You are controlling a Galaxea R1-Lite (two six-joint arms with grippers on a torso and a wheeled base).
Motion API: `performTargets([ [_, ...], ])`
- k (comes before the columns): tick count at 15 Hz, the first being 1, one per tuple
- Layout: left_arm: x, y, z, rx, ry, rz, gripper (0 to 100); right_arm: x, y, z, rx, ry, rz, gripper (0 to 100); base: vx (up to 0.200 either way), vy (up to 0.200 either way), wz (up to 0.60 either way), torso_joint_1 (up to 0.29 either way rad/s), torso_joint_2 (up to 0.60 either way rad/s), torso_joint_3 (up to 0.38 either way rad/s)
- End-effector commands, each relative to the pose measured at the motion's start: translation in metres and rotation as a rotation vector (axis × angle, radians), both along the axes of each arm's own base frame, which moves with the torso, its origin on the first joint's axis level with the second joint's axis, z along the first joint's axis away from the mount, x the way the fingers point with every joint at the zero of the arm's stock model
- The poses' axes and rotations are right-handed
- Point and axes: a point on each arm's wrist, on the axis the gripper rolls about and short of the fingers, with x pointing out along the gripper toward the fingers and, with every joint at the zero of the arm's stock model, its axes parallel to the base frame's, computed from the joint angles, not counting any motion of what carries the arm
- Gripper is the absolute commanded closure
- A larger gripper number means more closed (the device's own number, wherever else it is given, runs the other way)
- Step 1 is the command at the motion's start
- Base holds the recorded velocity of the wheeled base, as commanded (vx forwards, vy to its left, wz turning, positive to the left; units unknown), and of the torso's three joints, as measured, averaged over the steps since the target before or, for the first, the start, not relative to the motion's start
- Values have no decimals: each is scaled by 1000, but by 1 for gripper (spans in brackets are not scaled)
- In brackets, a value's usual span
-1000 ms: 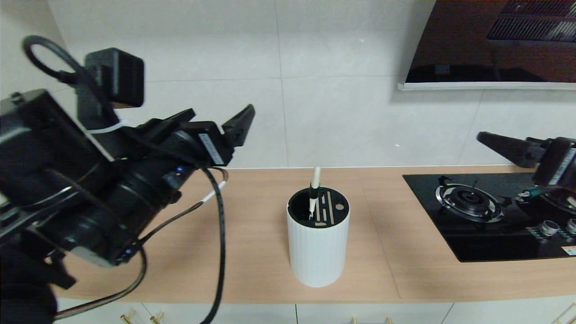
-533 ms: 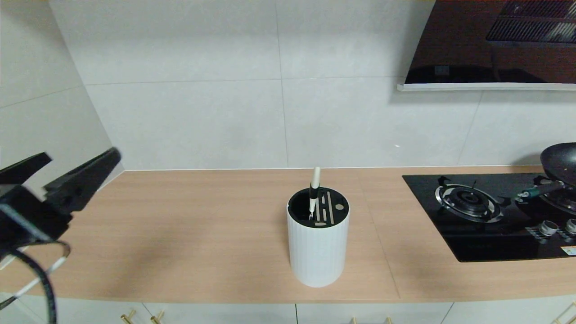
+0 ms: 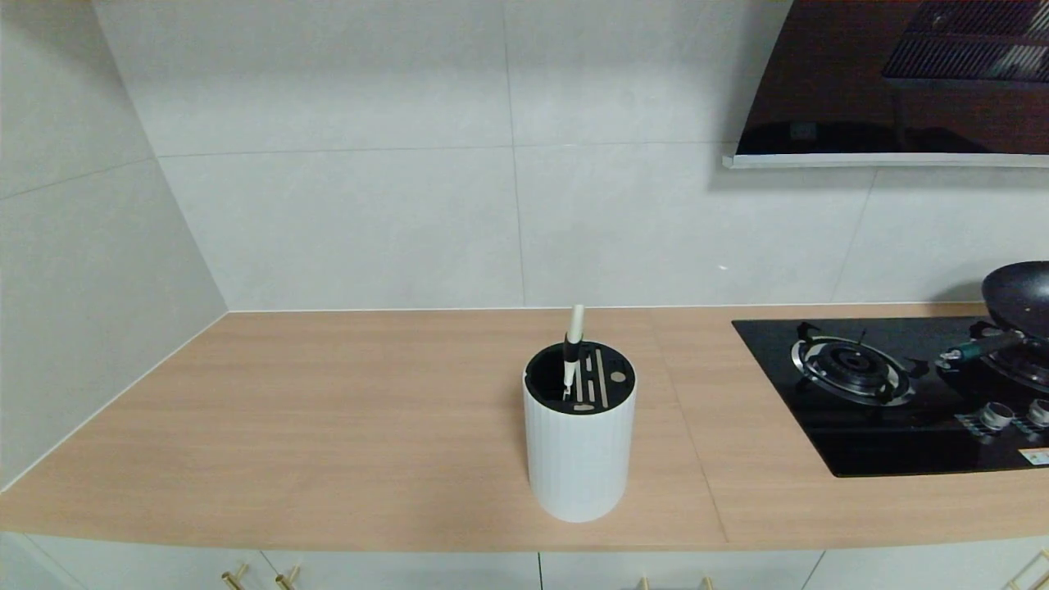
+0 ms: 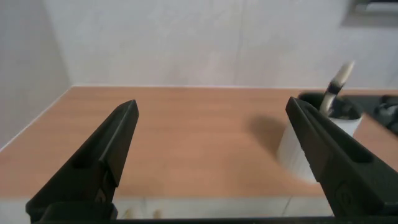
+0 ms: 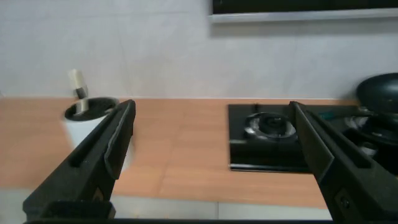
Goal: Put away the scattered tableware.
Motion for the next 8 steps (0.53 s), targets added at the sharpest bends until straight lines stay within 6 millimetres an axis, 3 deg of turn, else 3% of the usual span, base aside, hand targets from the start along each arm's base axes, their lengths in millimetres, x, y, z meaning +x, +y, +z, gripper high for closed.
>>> performTargets([
  [1,-22,-2,-9,-10,-107,115,0,-5,4,-27,-11,-19,-21,0,0,0,0,0,0,0],
  [4,-29,-6,-26,26,-120,152,0,6,4,-44,-9,42,-39,0,0,0,0,0,0,0],
  [8,-1,-6,-79,47,80,111,0,31,4,-86,-51,85,-51,0,0,0,0,0,0,0],
])
